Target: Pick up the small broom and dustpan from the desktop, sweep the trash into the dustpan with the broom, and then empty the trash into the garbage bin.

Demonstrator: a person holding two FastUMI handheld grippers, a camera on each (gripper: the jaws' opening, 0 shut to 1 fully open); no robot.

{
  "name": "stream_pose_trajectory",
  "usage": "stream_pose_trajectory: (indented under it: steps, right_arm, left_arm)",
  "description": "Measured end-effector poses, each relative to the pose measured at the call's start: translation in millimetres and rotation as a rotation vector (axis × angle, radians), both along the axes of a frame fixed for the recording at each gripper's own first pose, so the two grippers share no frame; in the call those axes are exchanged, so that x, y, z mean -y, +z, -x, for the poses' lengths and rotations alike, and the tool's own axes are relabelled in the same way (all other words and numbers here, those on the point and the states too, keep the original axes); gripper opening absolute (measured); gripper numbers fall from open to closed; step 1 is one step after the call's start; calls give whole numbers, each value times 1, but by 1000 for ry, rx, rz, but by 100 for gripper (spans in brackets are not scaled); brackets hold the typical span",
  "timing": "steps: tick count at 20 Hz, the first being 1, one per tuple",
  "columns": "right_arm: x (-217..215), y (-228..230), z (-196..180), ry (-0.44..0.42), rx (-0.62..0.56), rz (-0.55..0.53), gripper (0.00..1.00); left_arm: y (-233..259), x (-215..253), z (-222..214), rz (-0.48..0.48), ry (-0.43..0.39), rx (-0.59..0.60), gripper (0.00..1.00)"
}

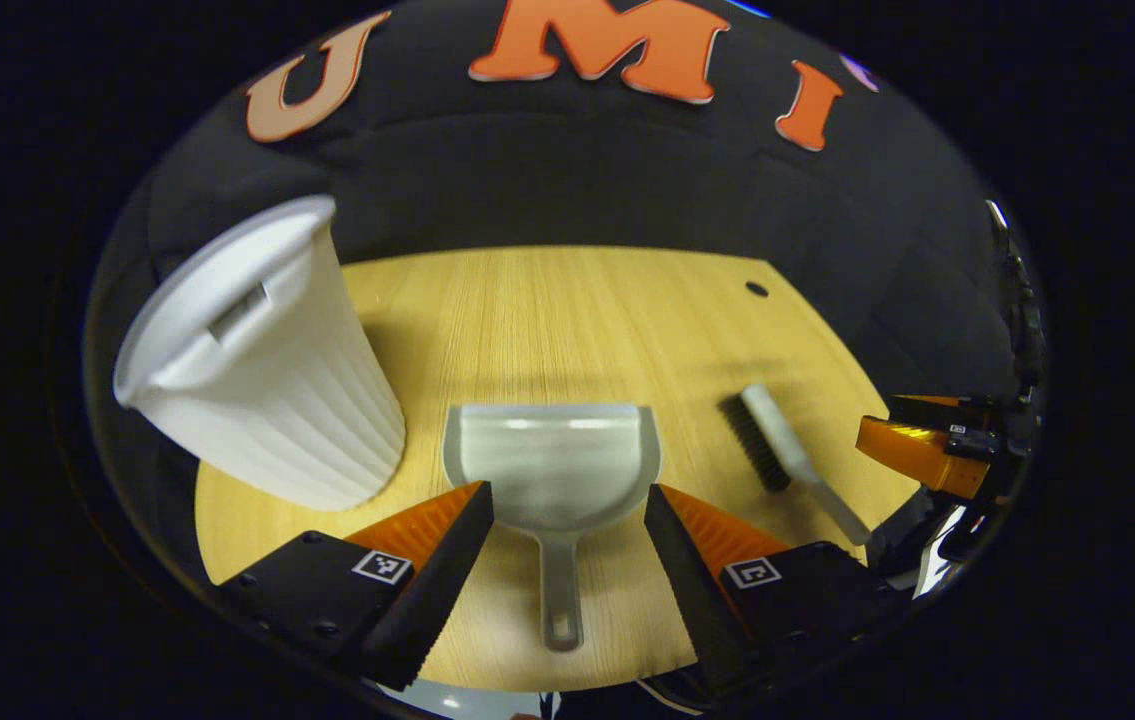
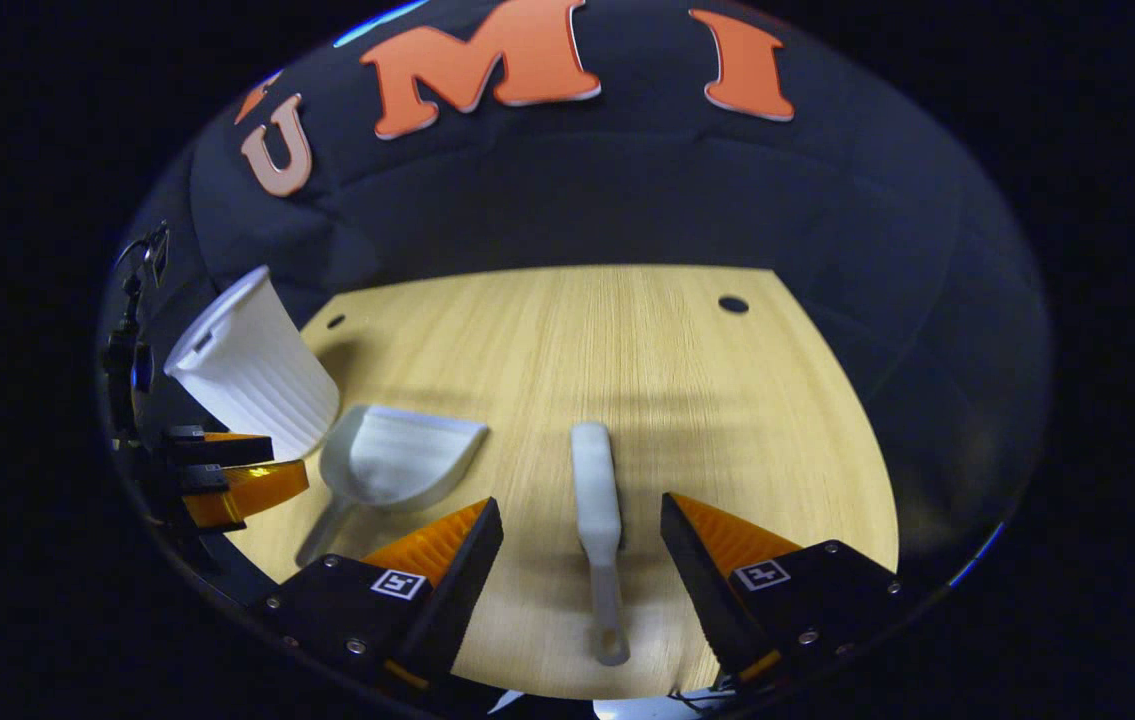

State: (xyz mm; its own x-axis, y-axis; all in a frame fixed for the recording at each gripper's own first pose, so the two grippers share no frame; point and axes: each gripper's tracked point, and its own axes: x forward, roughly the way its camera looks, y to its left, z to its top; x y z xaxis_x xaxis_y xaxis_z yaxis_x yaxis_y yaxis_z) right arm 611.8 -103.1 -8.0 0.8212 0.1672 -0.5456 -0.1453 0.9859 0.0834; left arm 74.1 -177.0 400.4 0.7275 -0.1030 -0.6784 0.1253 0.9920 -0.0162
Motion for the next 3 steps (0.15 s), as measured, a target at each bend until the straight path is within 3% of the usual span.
stream_pose_trajectory:
  steps: [3]
  right_arm:
    - [-9, 46, -3, 12, 184, 8, 95]
  left_arm:
    - [89, 19, 31, 9, -47, 153, 98]
